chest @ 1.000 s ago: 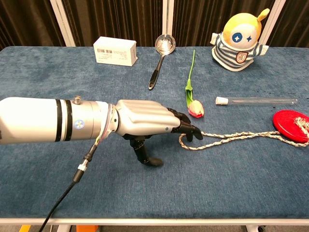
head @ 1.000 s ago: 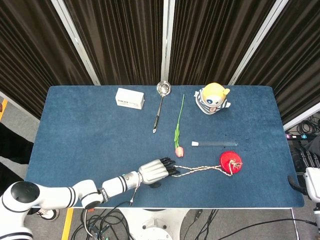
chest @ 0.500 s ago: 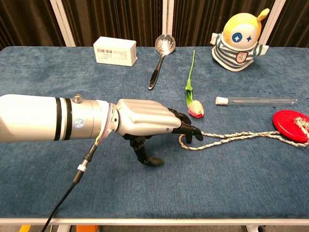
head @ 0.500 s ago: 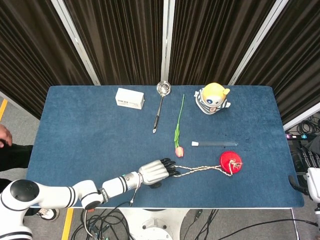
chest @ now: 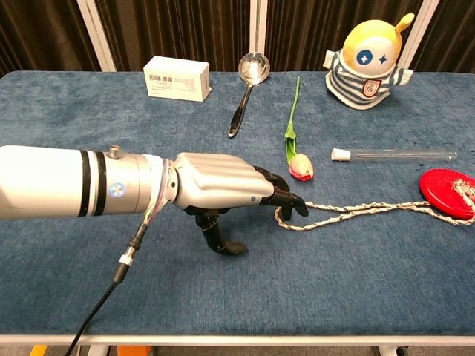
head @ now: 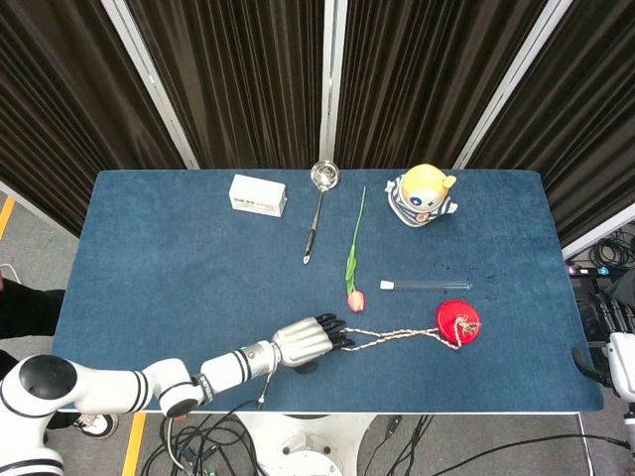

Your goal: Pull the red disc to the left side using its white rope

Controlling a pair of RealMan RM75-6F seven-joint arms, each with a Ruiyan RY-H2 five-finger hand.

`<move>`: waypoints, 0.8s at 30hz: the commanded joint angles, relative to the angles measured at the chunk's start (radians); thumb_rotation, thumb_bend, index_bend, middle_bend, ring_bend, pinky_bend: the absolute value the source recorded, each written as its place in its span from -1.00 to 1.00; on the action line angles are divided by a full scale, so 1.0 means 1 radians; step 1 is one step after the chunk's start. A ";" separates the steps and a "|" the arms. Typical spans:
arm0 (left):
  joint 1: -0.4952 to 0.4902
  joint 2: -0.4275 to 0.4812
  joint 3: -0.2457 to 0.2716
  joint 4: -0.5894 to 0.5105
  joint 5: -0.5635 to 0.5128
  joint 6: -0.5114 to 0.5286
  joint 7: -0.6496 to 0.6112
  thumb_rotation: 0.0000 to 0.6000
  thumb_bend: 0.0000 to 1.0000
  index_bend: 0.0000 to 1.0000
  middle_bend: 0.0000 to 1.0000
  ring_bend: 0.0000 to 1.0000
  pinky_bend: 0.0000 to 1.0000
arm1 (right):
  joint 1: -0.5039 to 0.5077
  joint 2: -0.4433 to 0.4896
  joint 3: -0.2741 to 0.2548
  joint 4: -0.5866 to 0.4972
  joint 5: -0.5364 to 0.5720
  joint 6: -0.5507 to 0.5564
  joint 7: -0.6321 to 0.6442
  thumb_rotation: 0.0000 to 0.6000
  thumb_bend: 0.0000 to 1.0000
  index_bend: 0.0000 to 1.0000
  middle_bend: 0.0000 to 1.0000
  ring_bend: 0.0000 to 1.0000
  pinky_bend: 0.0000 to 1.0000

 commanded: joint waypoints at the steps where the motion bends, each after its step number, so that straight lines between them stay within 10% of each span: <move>1: 0.001 0.004 0.001 -0.006 -0.002 0.007 0.000 1.00 -0.27 -0.78 0.10 -0.84 -0.82 | 0.000 -0.001 0.000 0.000 0.000 0.000 -0.001 1.00 -0.47 -1.00 -1.00 -1.00 -1.00; 24: 0.000 0.024 0.016 -0.030 -0.012 0.032 0.001 1.00 -0.26 -0.76 0.52 -0.34 -0.82 | 0.005 -0.008 0.001 -0.003 0.002 -0.013 -0.011 1.00 -0.47 -1.00 -1.00 -1.00 -1.00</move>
